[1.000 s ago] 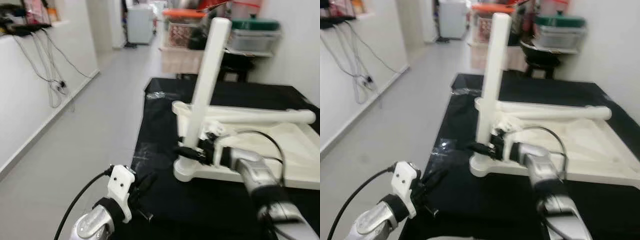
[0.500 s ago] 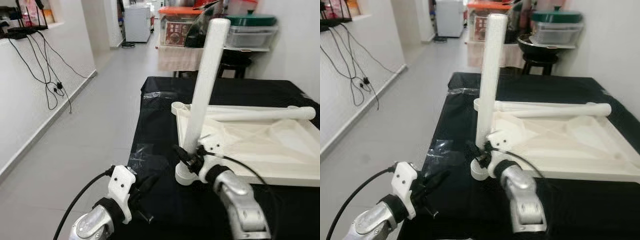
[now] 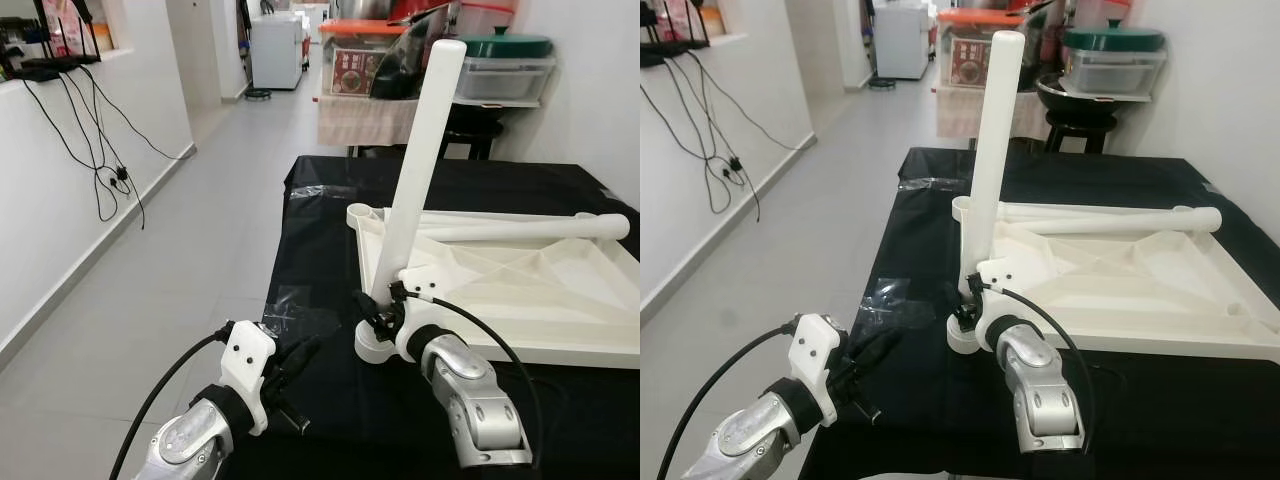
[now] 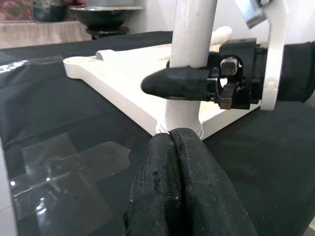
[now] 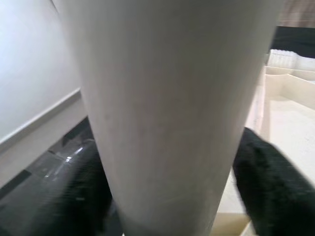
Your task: Building children table
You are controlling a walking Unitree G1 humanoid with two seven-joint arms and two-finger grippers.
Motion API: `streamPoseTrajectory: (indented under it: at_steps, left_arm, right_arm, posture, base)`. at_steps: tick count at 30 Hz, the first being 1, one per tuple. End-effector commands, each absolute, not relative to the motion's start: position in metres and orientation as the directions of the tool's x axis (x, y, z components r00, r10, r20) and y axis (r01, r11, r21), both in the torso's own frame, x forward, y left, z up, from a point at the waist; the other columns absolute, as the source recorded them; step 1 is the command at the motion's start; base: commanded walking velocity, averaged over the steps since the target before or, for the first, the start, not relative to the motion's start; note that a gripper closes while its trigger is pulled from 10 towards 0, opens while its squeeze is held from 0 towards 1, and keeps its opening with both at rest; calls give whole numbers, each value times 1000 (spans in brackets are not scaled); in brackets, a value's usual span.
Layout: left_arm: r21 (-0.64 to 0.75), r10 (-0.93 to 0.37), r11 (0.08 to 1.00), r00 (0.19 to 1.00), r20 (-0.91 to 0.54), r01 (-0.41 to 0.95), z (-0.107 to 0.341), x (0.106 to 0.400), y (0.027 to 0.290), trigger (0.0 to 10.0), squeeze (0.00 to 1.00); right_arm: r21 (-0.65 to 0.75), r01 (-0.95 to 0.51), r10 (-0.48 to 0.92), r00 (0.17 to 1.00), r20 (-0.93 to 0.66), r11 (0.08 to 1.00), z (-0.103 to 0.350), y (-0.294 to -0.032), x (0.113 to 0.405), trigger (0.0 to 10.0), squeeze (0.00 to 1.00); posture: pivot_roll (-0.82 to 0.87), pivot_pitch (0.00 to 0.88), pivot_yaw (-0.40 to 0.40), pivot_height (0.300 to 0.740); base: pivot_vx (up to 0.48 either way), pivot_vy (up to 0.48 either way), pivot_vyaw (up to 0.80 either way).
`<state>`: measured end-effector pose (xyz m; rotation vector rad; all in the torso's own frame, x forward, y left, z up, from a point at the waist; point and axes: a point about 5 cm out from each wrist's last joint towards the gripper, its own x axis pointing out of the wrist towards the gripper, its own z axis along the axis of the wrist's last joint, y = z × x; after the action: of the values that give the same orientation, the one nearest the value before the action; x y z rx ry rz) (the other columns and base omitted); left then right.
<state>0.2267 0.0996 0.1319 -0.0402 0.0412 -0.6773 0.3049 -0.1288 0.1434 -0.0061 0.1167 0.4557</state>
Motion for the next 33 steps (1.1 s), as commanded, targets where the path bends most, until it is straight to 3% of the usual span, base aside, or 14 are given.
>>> streamPoseTrajectory:
  at_steps: [1,2,4,7,8,14,15,16,22,27,29,31,32,33]
  left_arm:
    - [-65,-637,770,770,-32,635,129,226,96,10000,0]
    - [-65,-637,770,770,-32,635,129,226,96,10000,0]
    - [-59,-641,767,767,-31,639,128,227,95,10000,0]
    - [-59,-641,767,767,-31,639,128,227,95,10000,0]
    - [-53,-644,765,765,-32,642,128,228,94,10000,0]
    - [-49,-645,764,764,-35,643,127,228,94,10000,0]
    - [-49,-643,765,765,-35,642,127,228,94,10000,0]
    - [-47,-641,767,767,-35,639,127,228,95,10000,0]
    - [-48,-636,771,771,-33,634,128,229,96,10000,0]
    - [-49,-638,770,769,-30,636,129,229,96,10000,0]
    - [-49,-638,770,769,-30,636,129,229,96,10000,0]
    - [-51,-636,771,771,-26,635,130,229,97,10000,0]
    - [-51,-635,772,772,-24,633,131,229,98,10000,0]
    - [-51,-632,775,775,-21,630,131,230,99,10000,0]
  right_arm:
    - [8,-628,628,778,-4,778,164,-112,304,10000,1000]
    - [8,-628,628,778,-4,778,164,-112,304,10000,1000]
    - [-29,-784,784,620,24,620,174,-104,301,10000,965]
    - [-29,-784,784,620,24,620,174,-104,301,10000,965]
    - [-66,-842,844,537,11,536,178,-103,303,10000,0]
    - [-94,-913,914,403,-58,396,185,-112,332,10000,0]
    - [-63,-917,916,398,-50,395,186,-114,338,2745,0]
    - [-42,-919,918,395,-45,393,187,-116,341,0,0]
    - [-17,-919,919,394,-32,394,187,-120,342,0,0]
    - [-48,-870,868,492,-59,490,180,-129,339,0,0]
    - [-48,-870,868,492,-59,490,180,-129,339,0,0]
    - [-53,-716,709,698,-100,696,165,-132,337,0,0]
    - [-24,-476,473,877,-84,879,157,-135,337,0,0]
    - [59,-353,358,927,-111,934,142,-123,318,0,0]
  posture:
    - [-12,0,-41,740]
    - [-12,0,-41,740]
    - [-8,0,-41,740]
    - [-8,0,-41,740]
    - [-7,0,-42,740]
    - [12,0,-43,740]
    - [13,0,-45,740]
    - [20,0,-48,740]
    - [14,0,-42,740]
    - [5,0,-44,740]
    - [5,0,-44,740]
    - [-4,9,-61,740]
    - [-4,12,-61,740]
    - [-6,26,-45,740]
  base:
    - [0,0,0]
    - [0,0,0]
    - [0,0,0]
    - [0,0,0]
    - [0,0,0]
    - [0,0,0]
    - [0,0,0]
    - [0,0,0]
    - [0,0,0]
    - [0,0,0]
    - [0,0,0]
    - [0,0,0]
    - [0,0,0]
    - [0,0,0]
